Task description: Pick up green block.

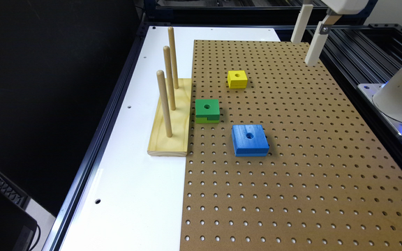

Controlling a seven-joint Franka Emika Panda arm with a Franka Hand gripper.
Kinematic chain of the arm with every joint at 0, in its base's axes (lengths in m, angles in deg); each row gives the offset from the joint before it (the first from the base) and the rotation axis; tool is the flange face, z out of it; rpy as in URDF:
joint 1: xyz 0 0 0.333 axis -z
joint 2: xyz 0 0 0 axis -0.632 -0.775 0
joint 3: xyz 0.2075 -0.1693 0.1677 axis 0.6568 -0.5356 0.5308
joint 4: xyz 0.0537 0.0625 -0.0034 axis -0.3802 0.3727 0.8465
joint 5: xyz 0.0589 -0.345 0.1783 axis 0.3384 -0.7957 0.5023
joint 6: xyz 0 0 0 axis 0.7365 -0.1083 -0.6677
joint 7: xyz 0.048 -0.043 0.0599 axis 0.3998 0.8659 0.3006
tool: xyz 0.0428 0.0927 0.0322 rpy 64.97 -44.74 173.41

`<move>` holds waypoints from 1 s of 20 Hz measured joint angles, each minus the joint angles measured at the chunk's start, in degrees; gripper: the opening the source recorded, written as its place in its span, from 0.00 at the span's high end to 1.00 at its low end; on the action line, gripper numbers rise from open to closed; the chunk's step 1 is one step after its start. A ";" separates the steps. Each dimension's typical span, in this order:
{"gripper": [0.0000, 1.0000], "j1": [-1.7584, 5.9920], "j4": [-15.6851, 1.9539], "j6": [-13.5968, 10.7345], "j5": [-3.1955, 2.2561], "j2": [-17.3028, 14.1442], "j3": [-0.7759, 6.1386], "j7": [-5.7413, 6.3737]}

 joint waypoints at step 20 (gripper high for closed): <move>0.00 0.07 -11.41 3.87 0.07 -13.73 0.20 0.00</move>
